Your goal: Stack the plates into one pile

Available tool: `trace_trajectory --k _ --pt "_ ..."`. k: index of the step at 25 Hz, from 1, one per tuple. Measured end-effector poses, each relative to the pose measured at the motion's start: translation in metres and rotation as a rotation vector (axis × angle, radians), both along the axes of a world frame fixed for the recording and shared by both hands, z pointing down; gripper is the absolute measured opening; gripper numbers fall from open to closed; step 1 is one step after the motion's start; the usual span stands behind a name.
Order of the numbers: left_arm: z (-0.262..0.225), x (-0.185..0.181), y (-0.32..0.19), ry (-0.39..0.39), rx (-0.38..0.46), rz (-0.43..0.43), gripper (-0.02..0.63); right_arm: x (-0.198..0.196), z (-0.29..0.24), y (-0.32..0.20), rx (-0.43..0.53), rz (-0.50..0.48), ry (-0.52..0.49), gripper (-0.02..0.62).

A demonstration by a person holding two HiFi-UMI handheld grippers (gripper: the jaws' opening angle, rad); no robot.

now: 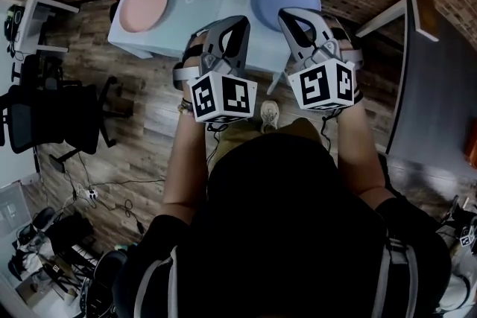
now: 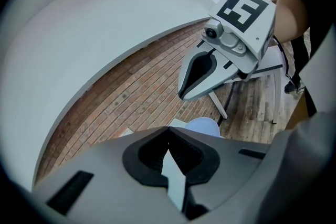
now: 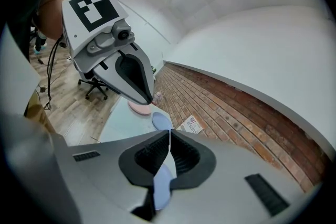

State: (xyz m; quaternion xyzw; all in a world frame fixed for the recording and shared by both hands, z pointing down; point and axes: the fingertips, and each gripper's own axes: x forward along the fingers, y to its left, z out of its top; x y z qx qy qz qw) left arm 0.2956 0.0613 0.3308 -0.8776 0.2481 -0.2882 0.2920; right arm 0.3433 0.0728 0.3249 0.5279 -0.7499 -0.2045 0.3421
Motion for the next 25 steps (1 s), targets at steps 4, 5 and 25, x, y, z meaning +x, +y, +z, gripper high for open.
trace_trajectory --k 4,5,25 --pt "0.002 0.006 -0.006 -0.007 0.0 0.005 0.023 0.009 0.003 -0.006 -0.01 0.01 0.002 0.037" --pt "0.002 0.009 -0.007 -0.007 0.001 0.007 0.023 0.012 0.004 -0.007 -0.011 0.014 0.002 0.037" --pt "0.022 0.011 -0.011 -0.017 -0.044 -0.019 0.023 0.019 0.107 -0.026 -0.267 -0.026 0.05 0.169"
